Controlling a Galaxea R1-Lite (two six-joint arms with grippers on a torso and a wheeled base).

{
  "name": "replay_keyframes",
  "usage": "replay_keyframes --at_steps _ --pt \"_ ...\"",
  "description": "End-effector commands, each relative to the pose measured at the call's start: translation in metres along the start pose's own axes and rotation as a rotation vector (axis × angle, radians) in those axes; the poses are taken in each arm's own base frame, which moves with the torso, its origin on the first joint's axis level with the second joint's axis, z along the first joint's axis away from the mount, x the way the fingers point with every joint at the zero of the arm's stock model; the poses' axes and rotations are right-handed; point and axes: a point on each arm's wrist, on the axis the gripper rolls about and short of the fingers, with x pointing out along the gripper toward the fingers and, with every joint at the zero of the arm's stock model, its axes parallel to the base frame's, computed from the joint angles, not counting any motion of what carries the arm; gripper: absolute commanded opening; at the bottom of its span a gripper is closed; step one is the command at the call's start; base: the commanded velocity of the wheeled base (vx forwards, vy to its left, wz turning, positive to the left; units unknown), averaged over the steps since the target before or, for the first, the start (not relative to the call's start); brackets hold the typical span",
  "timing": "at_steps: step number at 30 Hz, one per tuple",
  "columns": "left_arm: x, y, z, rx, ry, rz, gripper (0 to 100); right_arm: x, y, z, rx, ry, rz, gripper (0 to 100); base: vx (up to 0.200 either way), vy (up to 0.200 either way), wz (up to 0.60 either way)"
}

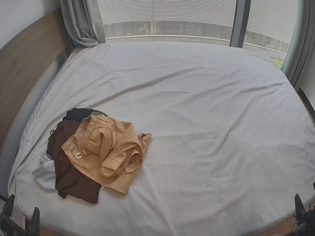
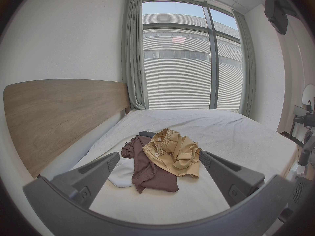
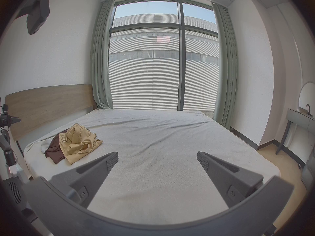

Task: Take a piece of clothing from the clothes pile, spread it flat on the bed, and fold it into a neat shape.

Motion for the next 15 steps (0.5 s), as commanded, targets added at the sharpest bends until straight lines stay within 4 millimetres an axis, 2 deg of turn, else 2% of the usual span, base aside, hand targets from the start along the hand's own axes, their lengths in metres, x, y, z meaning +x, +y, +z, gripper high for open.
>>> replay_keyframes --at_steps 1,15 --pt "0.0001 0.0 -0.0052 0.0 0.001 0.001 100 0.0012 0.0002 -0.0048 0.003 0.016 0.0 100 0.0 0.0 0.0" --pt "0.0001 0.0003 -0.0051 -0.015 0.0 0.018 100 0.0012 0.0001 -0.0048 0.017 0.016 -0.003 100 0.0 0.0 0.0"
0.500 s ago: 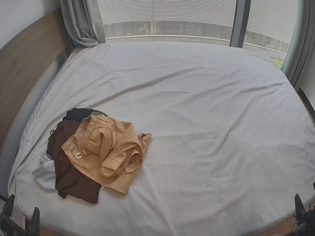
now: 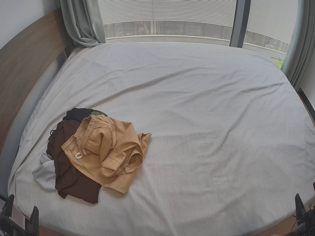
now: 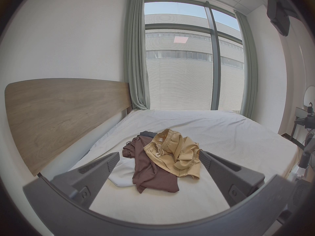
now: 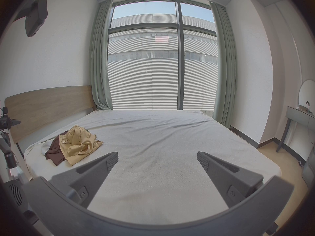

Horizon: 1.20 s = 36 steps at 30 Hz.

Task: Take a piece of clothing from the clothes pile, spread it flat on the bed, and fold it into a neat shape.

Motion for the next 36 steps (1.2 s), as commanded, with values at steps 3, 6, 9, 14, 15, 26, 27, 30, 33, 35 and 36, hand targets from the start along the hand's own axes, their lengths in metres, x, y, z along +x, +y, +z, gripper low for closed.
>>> replay_keyframes --at_steps 3,6,9,14,15,26,27,30,33,35,36 --pt "0.0 0.0 -0.005 -0.005 0.001 0.01 100 0.001 0.0 -0.005 0.0 0.016 0.0 100 0.0 0.0 0.0" --pt "0.0 0.0 -0.005 -0.005 0.0 0.009 100 0.001 0.0 -0.005 0.0 0.016 0.0 100 0.0 0.0 0.0" --pt "0.0 0.0 -0.005 -0.003 -0.003 0.009 100 0.001 0.0 -0.005 0.003 0.016 -0.002 100 0.0 0.0 0.0" --pt "0.0 0.0 -0.005 -0.003 -0.005 0.009 100 0.001 0.0 -0.005 0.006 0.017 -0.003 100 0.0 0.0 0.0" --pt "0.0 0.0 -0.005 -0.003 -0.005 0.009 100 0.001 0.0 -0.005 0.006 0.017 -0.003 100 0.0 0.0 0.0" --pt "0.001 0.0 0.026 -0.002 -0.152 0.017 100 0.001 0.0 -0.005 0.006 0.018 -0.005 100 0.0 0.0 0.0" --pt "0.003 0.0 0.025 -0.002 -0.134 0.014 100 0.001 0.0 -0.005 0.006 0.018 -0.005 100 0.0 0.0 0.0" --pt "0.004 0.0 0.022 -0.016 -0.115 -0.01 100 0.001 0.0 -0.005 0.006 0.018 -0.005 100 0.0 0.0 0.0" --pt "0.004 0.0 0.022 -0.057 -0.105 -0.019 100 0.001 0.0 -0.005 0.006 0.018 -0.005 100 0.0 0.0 0.0" --pt "0.004 -0.001 0.031 -0.107 -0.072 -0.057 100 0.001 0.0 -0.005 0.006 0.018 -0.005 100 0.0 0.0 0.0" --pt "0.004 -0.001 0.033 -0.111 -0.056 -0.069 100 0.001 0.0 -0.005 0.006 0.018 -0.005 100 0.0 0.0 0.0"
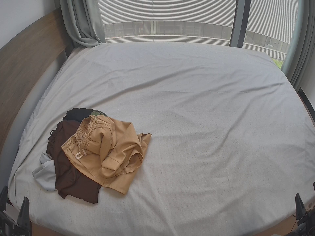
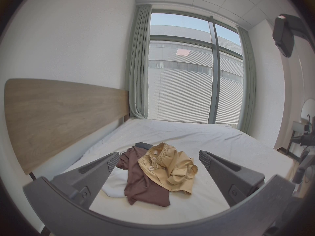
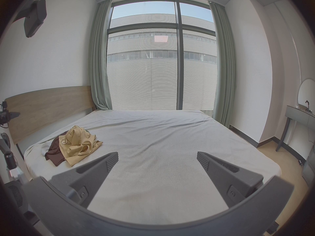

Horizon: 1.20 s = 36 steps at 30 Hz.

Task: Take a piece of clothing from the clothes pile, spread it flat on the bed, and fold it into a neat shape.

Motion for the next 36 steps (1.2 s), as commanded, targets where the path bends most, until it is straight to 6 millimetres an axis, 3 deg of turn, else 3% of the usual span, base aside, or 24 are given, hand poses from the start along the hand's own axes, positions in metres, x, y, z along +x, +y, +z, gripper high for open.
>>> replay_keyframes --at_steps 1,14,20,26,36 --pt "0.004 -0.002 0.014 -0.037 0.057 -0.046 100 0.001 0.0 -0.005 -0.001 0.017 0.001 100 0.0 0.0 0.0" --pt "0.052 -0.011 0.077 -0.114 0.183 -0.149 100 0.001 0.0 -0.005 -0.001 0.017 0.001 100 0.0 0.0 0.0" --pt "0.065 -0.012 0.085 -0.119 0.21 -0.154 100 0.001 0.0 -0.005 0.002 0.017 -0.001 100 0.0 0.0 0.0" --pt "0.101 -0.017 0.099 -0.163 0.245 -0.189 100 0.001 0.0 -0.005 0.006 0.017 -0.001 100 0.0 0.0 0.0" --pt "0.142 -0.025 0.102 -0.163 0.292 -0.22 100 0.001 0.0 -0.005 0.004 0.017 -0.001 100 0.0 0.0 0.0"
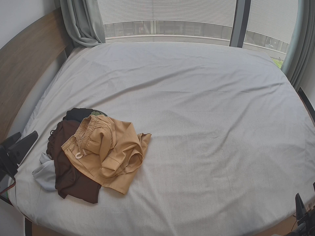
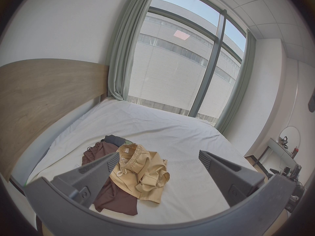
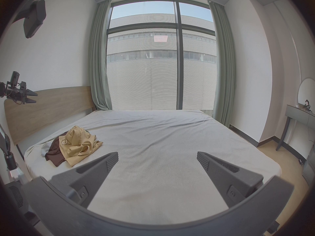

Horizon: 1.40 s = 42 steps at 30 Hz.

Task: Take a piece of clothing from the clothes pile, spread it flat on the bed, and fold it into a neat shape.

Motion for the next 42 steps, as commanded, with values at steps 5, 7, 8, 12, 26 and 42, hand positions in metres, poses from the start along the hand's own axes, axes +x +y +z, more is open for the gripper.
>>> replay_keyframes --at_steps 5,7,8,12,26,42 --pt "0.051 0.001 0.01 -0.006 0.071 -0.02 100 0.001 0.0 -0.005 -0.001 0.017 0.001 100 0.0 0.0 0.0" --pt "0.06 0.001 0.01 -0.005 0.08 -0.028 100 0.001 0.0 -0.005 0.0 0.017 0.0 100 0.0 0.0 0.0" --pt "0.065 0.0 0.01 -0.006 0.084 -0.038 100 0.001 0.0 -0.005 0.0 0.017 0.0 100 0.0 0.0 0.0" --pt "0.087 0.001 0.004 -0.015 0.109 -0.044 100 0.001 0.0 -0.005 -0.001 0.017 0.0 100 0.0 0.0 0.0" --pt "0.122 0.007 -0.003 -0.066 0.118 -0.059 100 0.001 0.0 -0.005 0.0 0.017 0.0 100 0.0 0.0 0.0" --pt "0.147 0.029 -0.019 -0.111 0.199 -0.025 100 0.001 0.0 -0.005 0.0 0.017 0.0 100 0.0 0.0 0.0"
